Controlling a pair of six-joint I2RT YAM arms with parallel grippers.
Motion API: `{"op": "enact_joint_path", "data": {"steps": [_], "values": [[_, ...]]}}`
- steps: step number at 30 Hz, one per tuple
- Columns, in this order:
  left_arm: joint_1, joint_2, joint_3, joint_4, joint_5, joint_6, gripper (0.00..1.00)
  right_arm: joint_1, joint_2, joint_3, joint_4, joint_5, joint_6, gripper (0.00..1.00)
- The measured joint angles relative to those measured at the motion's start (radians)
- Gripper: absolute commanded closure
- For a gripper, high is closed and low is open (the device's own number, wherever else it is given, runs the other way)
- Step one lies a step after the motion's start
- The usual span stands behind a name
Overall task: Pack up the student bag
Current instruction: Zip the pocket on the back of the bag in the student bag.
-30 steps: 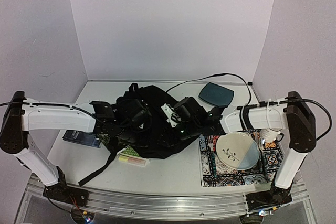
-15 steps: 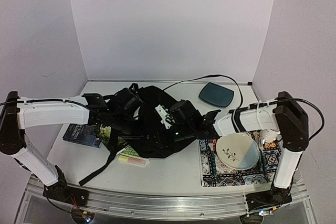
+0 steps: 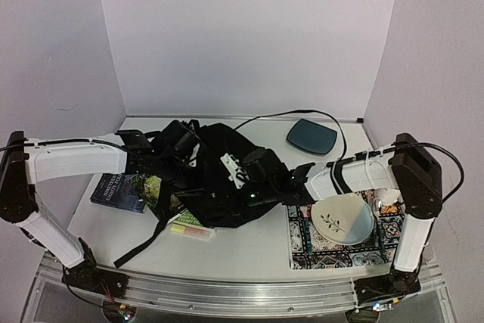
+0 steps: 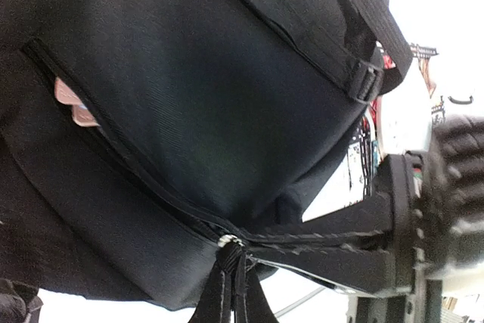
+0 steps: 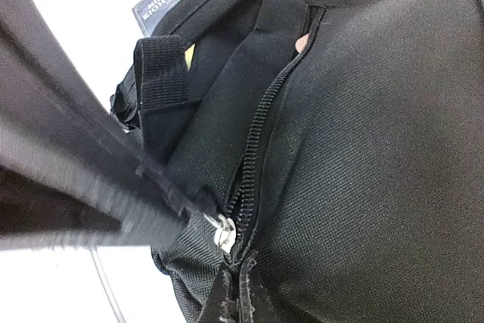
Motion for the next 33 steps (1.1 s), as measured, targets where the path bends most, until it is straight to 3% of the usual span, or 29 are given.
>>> {"op": "enact_joint_path", "data": {"steps": [22,33], "values": [[0.319,0.045,0.064,-0.016,-0.01,0.18,1.0,0.0,-0.18,-0.067,-0.102,0.022,-0.083,1.0],[0.325,0.089,0.117,-0.048,-0.003,0.242,1.0,-0.009,-0.184,-0.058,-0.133,0.105,-0.097,1.0]]}}
